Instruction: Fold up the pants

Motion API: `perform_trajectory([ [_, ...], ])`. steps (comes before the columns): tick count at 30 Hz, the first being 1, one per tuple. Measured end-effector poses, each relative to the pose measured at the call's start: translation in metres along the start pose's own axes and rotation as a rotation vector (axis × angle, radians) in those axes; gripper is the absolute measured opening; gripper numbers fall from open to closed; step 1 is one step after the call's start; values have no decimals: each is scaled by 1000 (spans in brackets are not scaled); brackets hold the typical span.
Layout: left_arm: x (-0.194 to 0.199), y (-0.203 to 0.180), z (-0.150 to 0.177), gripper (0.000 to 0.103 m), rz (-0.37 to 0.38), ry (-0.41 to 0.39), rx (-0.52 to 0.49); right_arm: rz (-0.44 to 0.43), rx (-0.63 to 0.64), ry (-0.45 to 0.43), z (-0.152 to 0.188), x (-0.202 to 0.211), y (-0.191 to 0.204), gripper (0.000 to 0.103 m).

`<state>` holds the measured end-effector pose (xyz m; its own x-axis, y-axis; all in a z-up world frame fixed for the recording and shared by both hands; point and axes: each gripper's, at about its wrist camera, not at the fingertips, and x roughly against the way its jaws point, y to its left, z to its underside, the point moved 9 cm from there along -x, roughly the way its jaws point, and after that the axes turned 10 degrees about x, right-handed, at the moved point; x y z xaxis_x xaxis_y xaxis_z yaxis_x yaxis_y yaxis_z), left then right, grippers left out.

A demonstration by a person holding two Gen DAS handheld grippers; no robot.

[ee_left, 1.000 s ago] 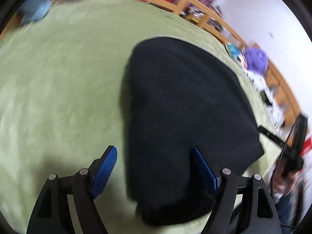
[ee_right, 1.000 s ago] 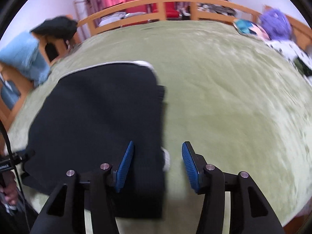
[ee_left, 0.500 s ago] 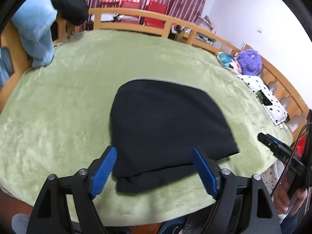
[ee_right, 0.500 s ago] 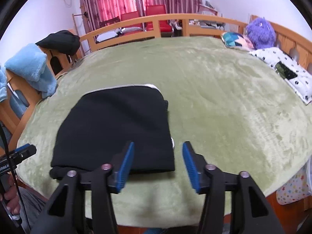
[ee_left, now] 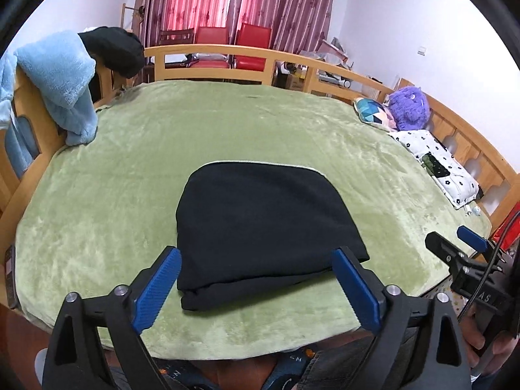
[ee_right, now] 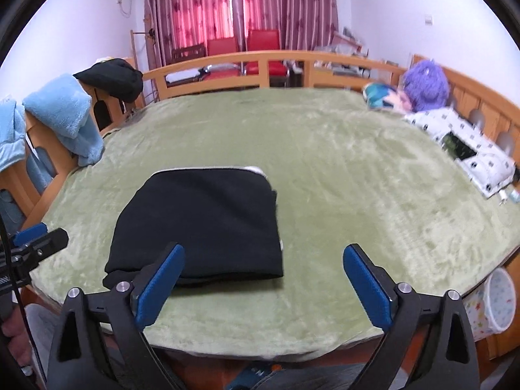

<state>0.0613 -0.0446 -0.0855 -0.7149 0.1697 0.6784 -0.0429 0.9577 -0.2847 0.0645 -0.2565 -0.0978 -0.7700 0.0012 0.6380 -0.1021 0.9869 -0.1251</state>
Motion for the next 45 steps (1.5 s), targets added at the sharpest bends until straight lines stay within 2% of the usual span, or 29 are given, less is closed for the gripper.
perform_trajectory([
  [5,8,-5,-1,97,-2,-16,-7,-32,-17,0,0,5,-4,103],
  [22,14,-2,-1,97,-34,-32,9,-11,-21,12,2,4,-4,103],
  [45,18,-3,6,97,-35,-31,13,5,-45,20,4,1,-11,103],
])
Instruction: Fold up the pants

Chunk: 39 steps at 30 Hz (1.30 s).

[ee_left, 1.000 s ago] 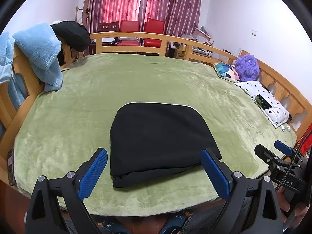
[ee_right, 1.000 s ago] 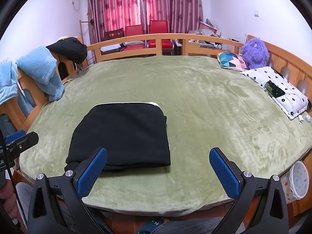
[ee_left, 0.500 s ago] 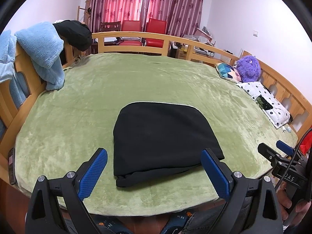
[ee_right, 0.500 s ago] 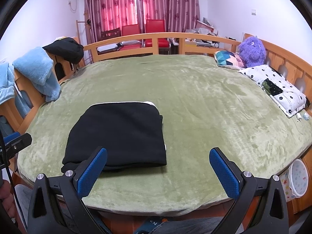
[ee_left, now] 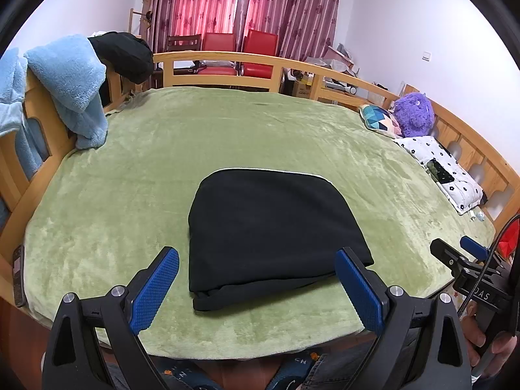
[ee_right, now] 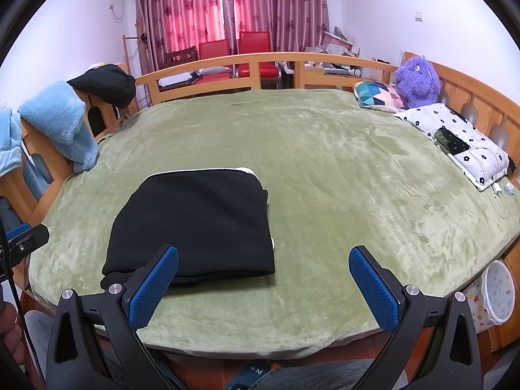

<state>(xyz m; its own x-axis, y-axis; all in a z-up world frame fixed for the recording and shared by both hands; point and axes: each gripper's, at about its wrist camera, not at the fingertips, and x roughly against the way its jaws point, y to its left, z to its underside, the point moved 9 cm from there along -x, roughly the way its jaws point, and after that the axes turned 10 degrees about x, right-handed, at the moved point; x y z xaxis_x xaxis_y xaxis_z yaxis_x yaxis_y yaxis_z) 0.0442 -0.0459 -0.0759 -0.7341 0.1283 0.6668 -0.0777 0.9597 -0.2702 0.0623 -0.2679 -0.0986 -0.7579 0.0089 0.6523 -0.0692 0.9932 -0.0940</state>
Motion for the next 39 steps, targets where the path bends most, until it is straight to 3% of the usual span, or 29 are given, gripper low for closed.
perform_trajectory([
  [39,3,-2,2,97,0,-4,6,8,-8,-8,-4,3,7,103],
])
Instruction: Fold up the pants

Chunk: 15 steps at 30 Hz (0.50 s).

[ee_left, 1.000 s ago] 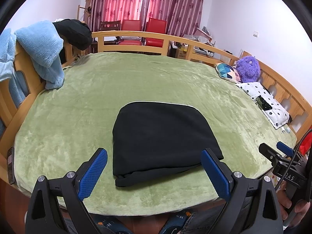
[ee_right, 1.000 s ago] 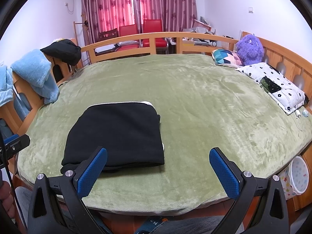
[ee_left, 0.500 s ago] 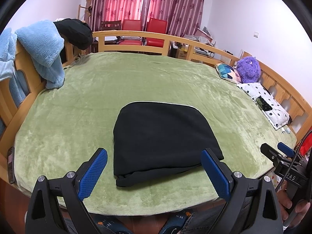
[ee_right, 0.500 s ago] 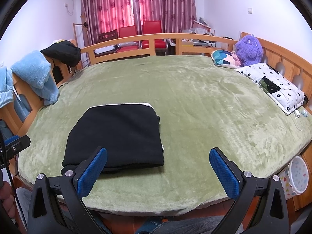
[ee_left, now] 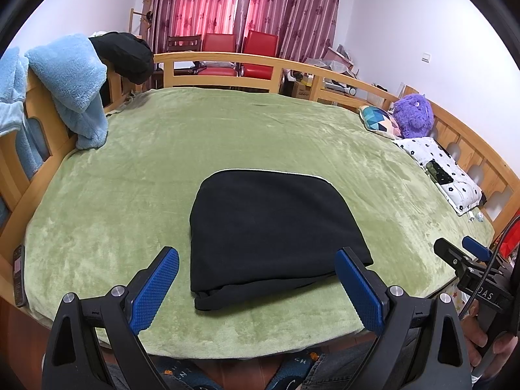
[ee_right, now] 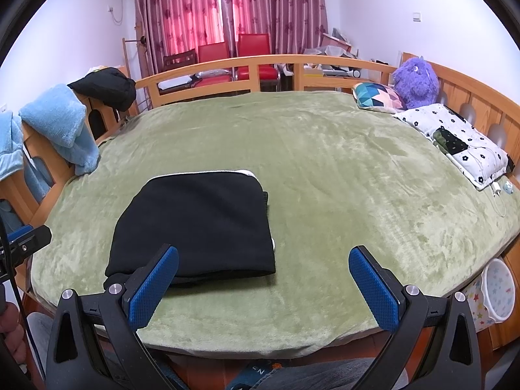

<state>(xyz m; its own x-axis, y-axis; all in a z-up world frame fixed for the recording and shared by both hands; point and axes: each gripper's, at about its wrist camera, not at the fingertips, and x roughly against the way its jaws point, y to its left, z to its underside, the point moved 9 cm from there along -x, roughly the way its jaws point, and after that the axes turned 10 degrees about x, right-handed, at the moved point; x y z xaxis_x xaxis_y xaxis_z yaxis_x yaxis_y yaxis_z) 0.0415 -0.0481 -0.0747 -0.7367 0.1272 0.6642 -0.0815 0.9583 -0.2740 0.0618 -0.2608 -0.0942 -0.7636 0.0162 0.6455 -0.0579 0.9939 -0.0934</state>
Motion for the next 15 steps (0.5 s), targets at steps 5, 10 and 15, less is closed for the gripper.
perform_trajectory([
  [5,3,-2,1,97,-3,-4,7,5,0,-1,0,0,5,103],
  [10,4,-2,1,97,-3,-6,4,2,-6,-5,0,1,7,103],
  [15,7,-4,3,97,-3,1,1,9,1,-7,-1,4,14,103],
])
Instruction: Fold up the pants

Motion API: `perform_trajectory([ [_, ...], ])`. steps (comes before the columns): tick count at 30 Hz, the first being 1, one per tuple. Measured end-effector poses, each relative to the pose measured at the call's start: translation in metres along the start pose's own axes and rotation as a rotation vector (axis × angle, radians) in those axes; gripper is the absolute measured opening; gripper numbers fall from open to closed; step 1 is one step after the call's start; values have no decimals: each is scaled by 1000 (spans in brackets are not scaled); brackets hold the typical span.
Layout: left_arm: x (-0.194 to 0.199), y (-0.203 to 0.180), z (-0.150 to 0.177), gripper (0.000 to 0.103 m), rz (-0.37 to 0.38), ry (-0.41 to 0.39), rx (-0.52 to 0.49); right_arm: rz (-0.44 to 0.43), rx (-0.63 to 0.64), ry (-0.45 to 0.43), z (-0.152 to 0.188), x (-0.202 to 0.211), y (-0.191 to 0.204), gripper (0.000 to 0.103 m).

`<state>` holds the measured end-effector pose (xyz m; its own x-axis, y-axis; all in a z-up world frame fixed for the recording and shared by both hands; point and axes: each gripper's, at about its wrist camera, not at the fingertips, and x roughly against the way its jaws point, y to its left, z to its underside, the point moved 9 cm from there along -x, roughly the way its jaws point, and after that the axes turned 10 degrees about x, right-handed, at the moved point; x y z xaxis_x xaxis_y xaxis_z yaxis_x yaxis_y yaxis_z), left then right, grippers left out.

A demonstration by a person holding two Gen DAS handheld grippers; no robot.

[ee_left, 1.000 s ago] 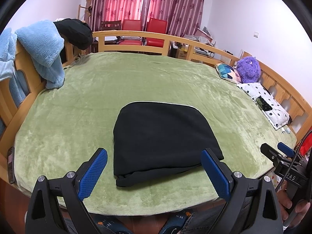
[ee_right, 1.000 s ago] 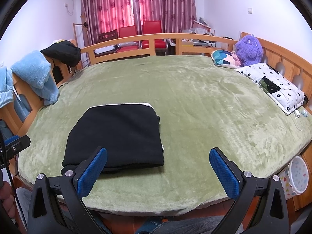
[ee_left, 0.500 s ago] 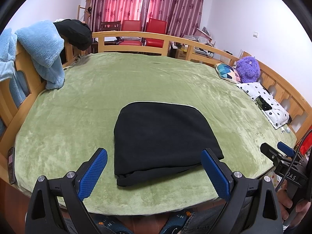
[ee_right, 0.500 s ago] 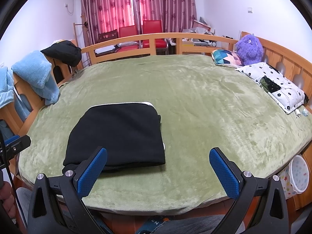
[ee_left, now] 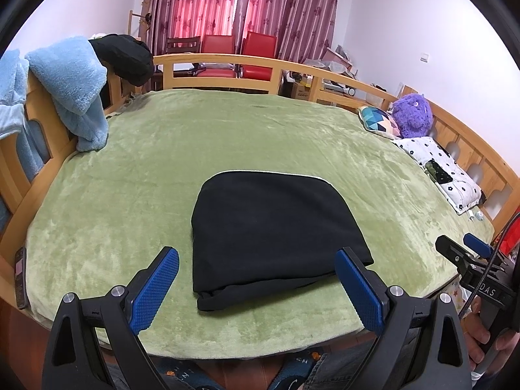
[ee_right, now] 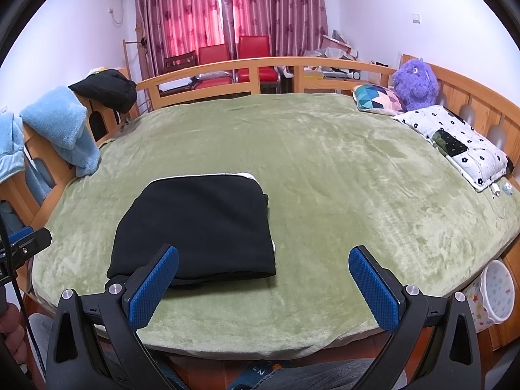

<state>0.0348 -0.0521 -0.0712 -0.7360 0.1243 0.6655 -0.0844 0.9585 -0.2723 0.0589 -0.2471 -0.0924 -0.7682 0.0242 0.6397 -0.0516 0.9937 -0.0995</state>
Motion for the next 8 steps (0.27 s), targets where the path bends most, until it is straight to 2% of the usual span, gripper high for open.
perform_trajectory([
  [8,4,5,-6,97,12,-6,-12,12,8,4,-2,2,7,103],
])
